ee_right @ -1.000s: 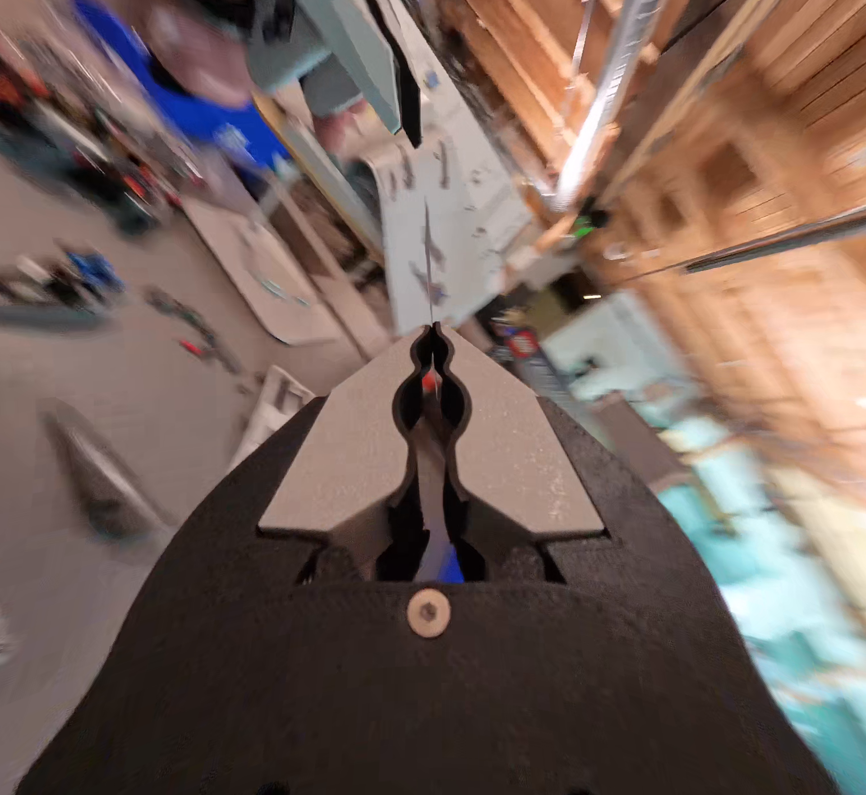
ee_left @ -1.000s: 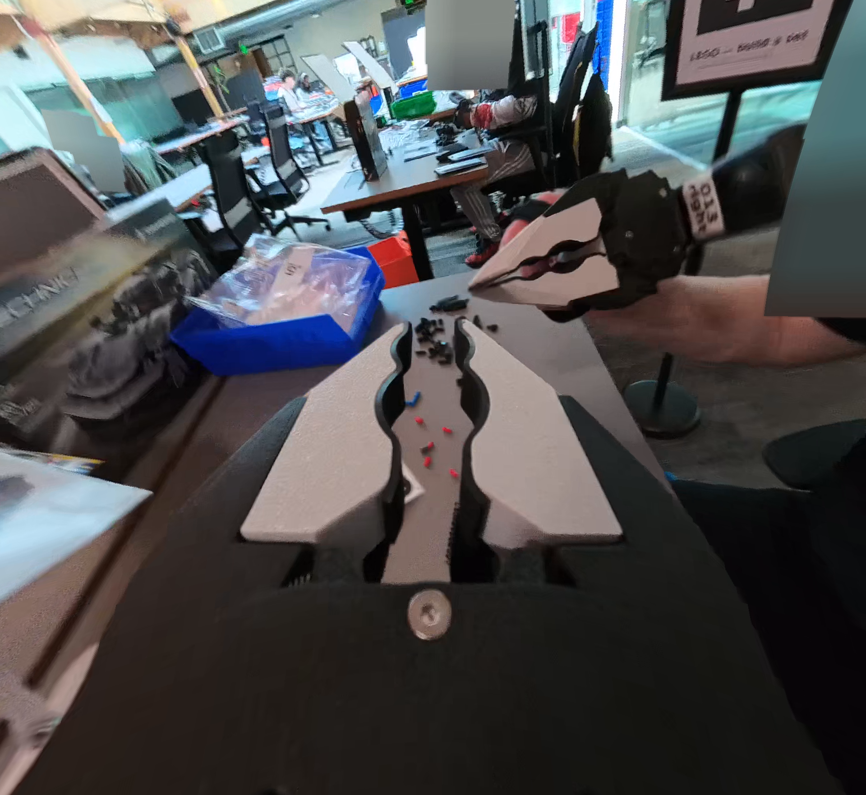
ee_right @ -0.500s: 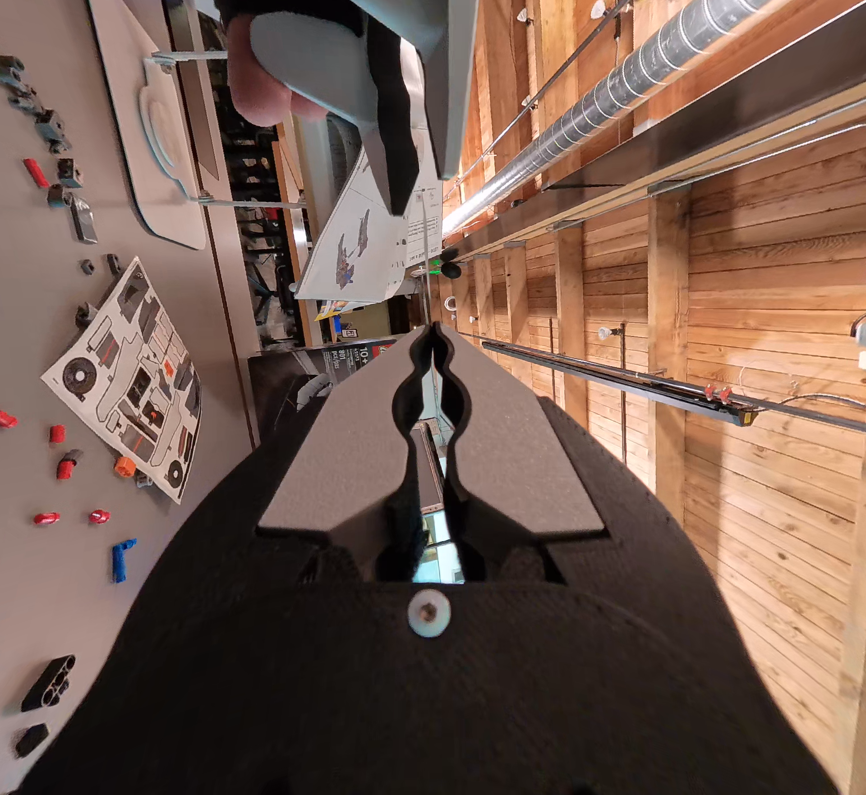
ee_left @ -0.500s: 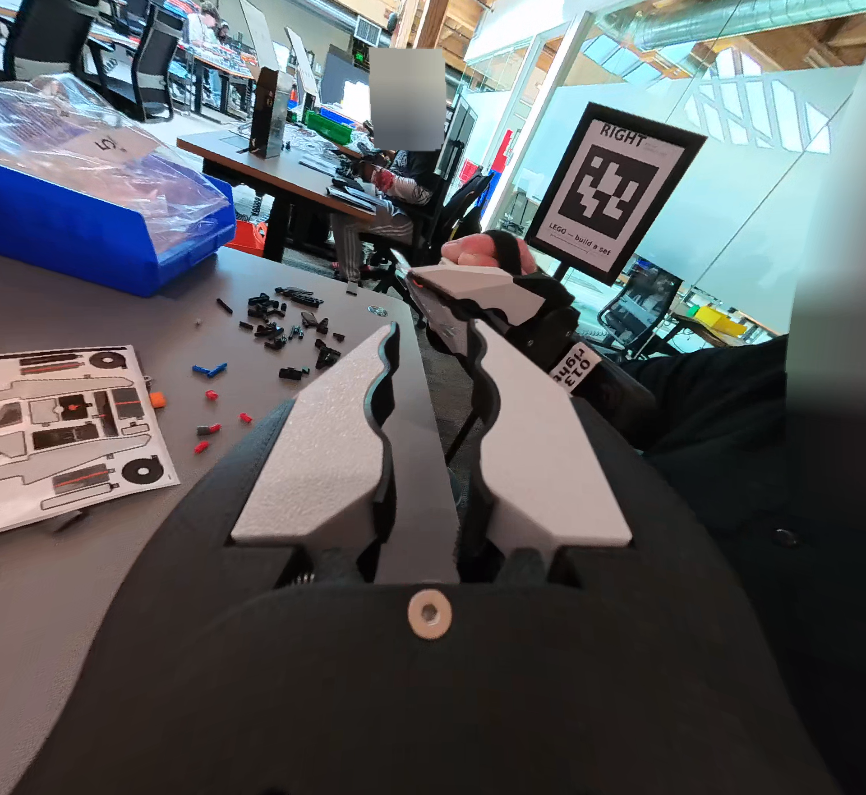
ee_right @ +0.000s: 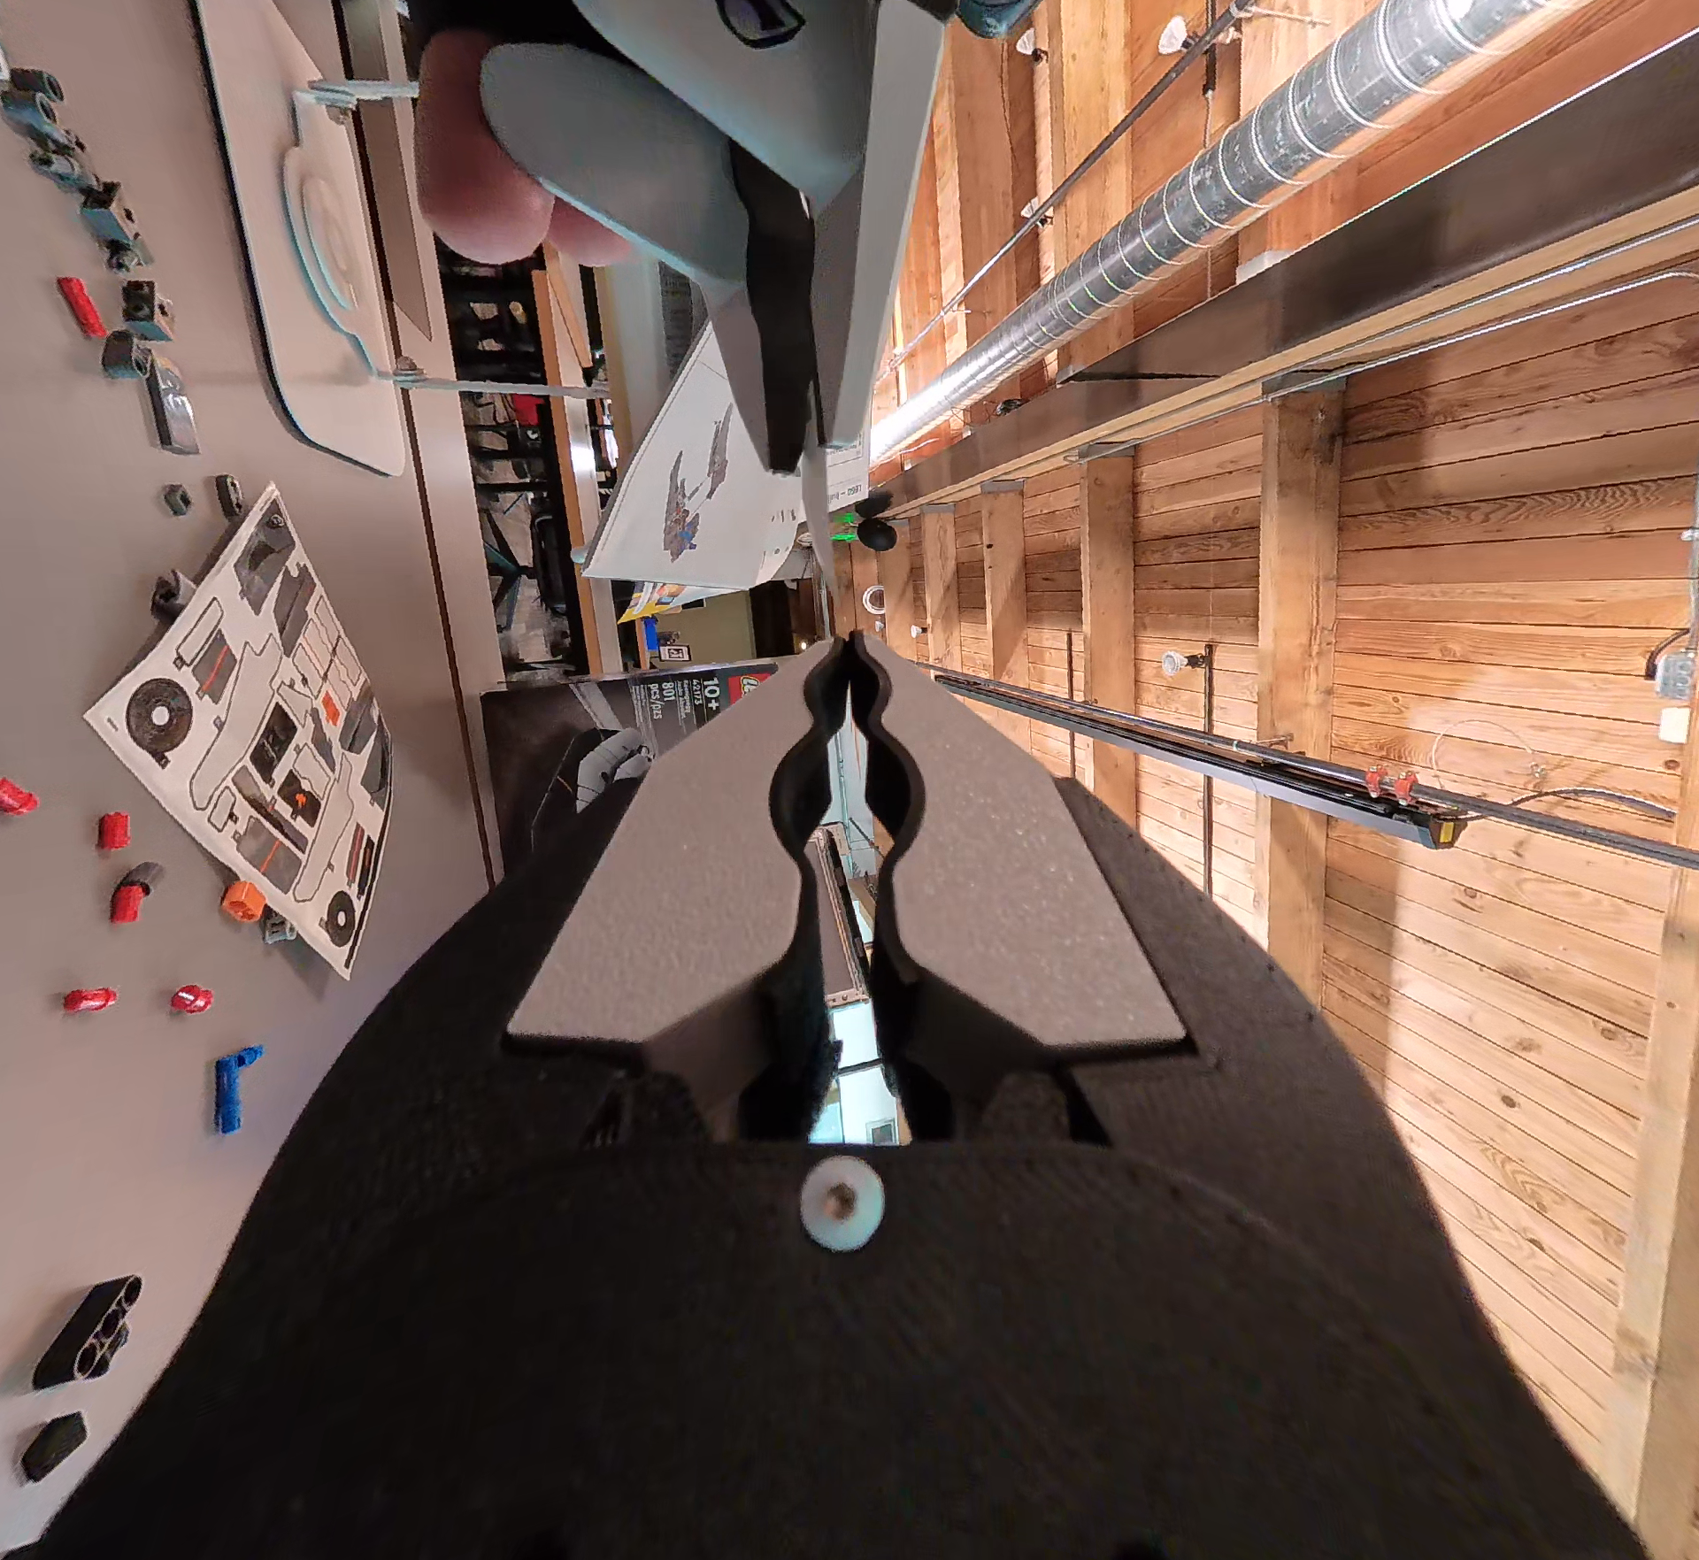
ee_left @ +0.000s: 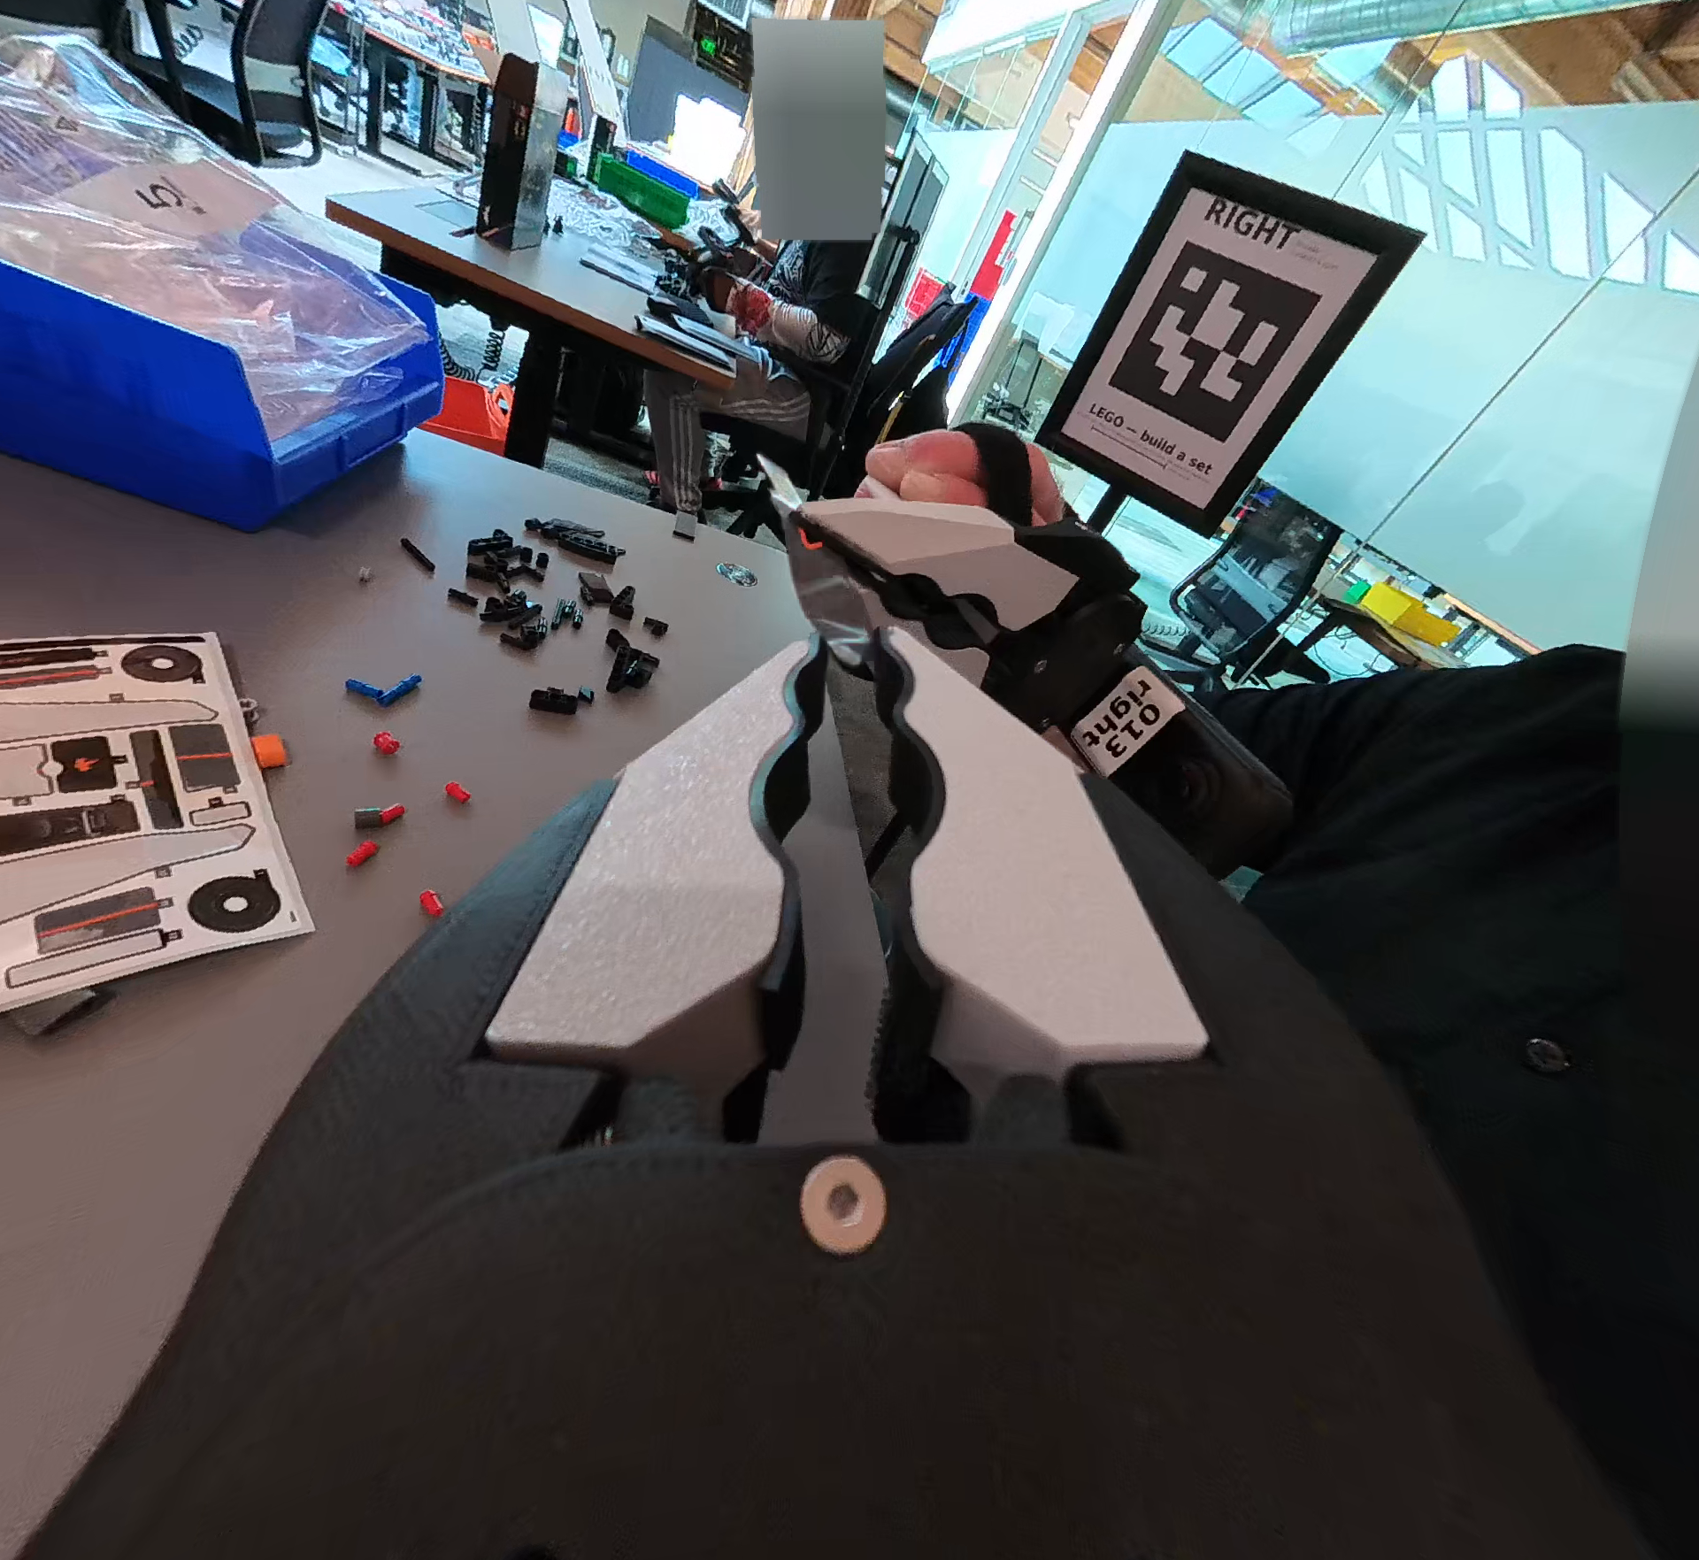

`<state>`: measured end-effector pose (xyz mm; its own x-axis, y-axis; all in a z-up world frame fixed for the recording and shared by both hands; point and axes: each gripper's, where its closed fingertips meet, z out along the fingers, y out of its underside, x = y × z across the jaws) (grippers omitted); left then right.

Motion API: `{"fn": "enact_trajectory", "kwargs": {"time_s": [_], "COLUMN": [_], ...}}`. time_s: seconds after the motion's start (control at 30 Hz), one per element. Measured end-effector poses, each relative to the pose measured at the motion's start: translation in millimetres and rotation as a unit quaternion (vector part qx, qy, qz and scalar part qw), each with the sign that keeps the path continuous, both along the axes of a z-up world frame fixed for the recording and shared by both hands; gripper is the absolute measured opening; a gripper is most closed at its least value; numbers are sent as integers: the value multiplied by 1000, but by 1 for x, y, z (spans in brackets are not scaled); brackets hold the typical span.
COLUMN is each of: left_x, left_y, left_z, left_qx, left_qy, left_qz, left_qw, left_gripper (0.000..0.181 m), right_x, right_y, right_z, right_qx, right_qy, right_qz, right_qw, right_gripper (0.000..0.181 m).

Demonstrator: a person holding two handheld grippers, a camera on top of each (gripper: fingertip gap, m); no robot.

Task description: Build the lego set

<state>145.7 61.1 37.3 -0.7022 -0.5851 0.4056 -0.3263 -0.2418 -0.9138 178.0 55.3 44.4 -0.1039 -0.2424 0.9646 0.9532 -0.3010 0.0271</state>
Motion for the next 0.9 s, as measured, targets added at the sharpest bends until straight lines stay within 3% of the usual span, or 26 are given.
{"fn": "enact_trajectory", "kwargs": {"time_s": [0.5, 0.77, 0.9], "left_x": [-3, -1, -1], "left_y": [-1, 4, 7], "left_z": [-3, -11, -4], "left_qx": [38, 134, 129], "left_qy": [-20, -35, -43], "left_qz": [-3, 21, 25], "left_qw": [999, 990, 990], "left_gripper": [0, 0, 0], "right_x": [-2, 2, -4], "right_y": [-1, -5, -6], "right_z": [0, 8, 12], "right_qx": [7, 3, 5], "right_qy": [13, 86, 58], "right_qz": [13, 20, 21], "right_qw": [1000, 996, 998], "right_gripper": [0, 54, 60]}}
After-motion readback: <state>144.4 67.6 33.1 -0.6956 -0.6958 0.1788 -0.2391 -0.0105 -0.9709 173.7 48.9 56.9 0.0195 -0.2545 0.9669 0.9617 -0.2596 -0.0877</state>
